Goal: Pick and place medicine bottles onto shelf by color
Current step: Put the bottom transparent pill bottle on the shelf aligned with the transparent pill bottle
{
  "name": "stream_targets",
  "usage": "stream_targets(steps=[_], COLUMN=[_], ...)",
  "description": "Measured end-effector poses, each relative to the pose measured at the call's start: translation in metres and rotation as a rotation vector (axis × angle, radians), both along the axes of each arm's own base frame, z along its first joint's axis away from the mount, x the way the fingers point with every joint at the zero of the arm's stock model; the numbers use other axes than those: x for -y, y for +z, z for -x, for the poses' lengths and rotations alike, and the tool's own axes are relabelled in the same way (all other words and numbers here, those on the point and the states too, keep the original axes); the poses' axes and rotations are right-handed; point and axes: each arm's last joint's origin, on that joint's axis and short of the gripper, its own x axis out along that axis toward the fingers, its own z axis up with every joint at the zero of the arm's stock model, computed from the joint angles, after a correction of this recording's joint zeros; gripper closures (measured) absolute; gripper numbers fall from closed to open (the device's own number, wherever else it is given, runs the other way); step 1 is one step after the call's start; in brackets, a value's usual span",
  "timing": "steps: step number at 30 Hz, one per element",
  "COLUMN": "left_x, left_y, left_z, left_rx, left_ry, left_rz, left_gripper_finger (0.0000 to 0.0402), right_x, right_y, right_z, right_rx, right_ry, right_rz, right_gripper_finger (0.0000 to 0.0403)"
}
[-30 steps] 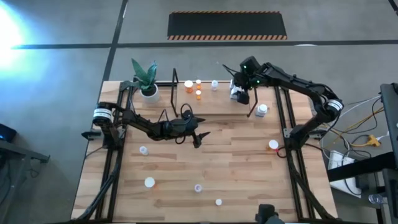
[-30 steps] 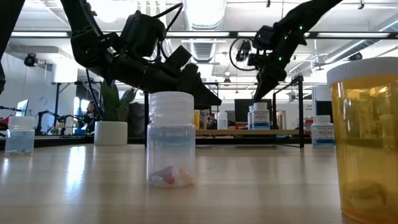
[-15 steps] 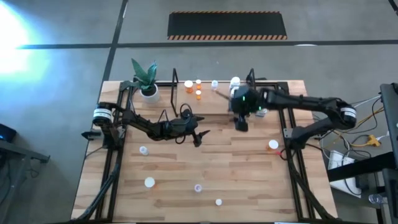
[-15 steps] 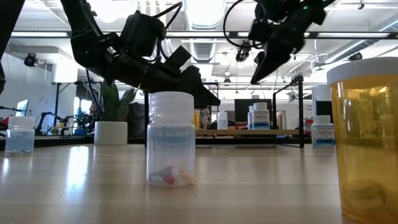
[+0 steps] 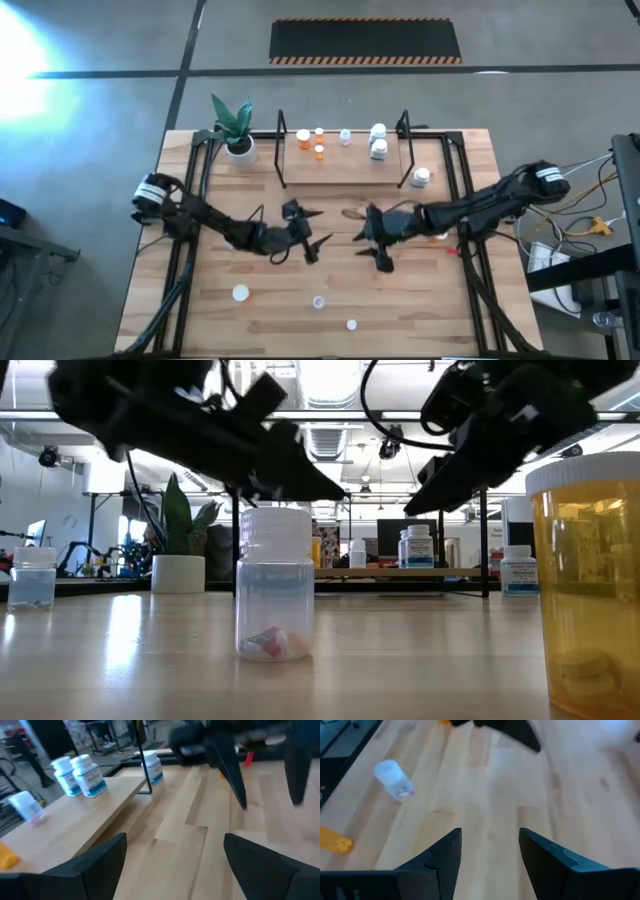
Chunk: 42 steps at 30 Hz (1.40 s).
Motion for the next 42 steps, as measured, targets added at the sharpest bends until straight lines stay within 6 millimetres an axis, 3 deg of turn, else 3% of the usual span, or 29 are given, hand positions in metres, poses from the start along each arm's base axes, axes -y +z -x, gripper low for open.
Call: stream_targets(steps=[6,13,19,30,35,42], left_x=[0.032,0.05,0.051,0.055,0.057,0.057], left_y=[-0.005,-0.02,-0.04,-0.061,-0.063,-0.063], left_z=[0.012,0.027,0.042,0.043,0.042,0.042], left_rx=[0.032,-0.029,-0.132,-0.148,-0.142,-0.143], left_ry=[0.034,0.076,0.191,0.239,0.233,0.231], left_rz=[0.131,0.276,0.362,0.385,0.388,0.388], left_gripper_finger=[0.0086,0.0086,0.0086,0.0086,0.0086,0.0086], right_x=[-0.048,-0.089,-0.104,-0.126,-0.141,-0.153], right_y=[-0.022,-0.042,-0.05,-0.044,-0.048,-0.051], right_z=[-0.013,-0.041,-0.072,-0.104,-0.115,-0.122], right_rx=[0.049,0.035,0.021,-0.01,0.013,0.032], right_ry=[0.06,0.147,0.147,0.188,0.225,0.232], right_rz=[0.042,0.06,0.067,0.106,0.132,0.143], right_gripper_finger=[0.0216,0.0216,0.0202,0.0104,0.0118,0.0179])
